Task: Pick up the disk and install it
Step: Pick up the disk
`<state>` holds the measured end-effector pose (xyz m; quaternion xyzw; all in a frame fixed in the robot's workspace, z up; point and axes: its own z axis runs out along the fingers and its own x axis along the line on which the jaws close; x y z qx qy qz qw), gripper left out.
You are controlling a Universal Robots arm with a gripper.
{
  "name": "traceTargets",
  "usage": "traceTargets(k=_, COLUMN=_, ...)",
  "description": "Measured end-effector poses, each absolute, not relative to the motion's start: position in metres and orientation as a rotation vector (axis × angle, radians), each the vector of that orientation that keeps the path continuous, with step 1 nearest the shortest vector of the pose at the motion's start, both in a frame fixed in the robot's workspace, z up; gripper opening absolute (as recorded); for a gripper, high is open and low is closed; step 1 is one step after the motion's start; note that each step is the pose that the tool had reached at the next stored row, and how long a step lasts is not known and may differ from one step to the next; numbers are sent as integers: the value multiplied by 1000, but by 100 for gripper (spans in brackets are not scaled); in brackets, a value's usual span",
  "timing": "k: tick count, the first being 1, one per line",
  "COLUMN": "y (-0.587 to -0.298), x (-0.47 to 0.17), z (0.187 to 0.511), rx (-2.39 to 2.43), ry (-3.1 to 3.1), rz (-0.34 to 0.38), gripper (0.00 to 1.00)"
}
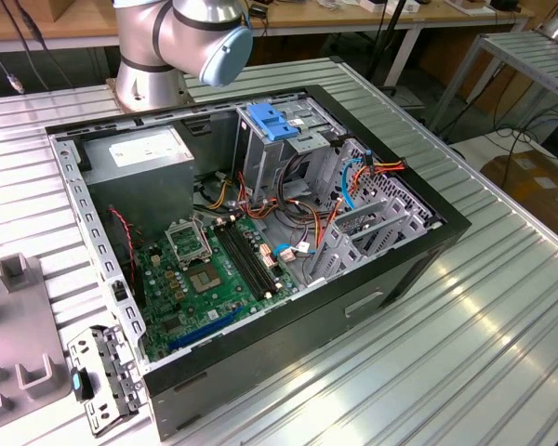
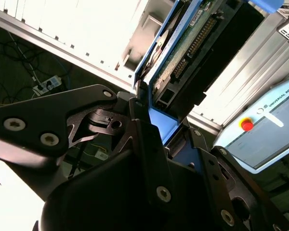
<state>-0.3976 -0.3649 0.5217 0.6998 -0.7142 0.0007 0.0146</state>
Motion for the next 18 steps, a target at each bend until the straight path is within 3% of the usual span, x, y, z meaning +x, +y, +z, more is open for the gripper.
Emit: traceTargets(k=18, y=-365, x=-382, z=522, rx=2178, ry=-2223, rz=2, gripper=37)
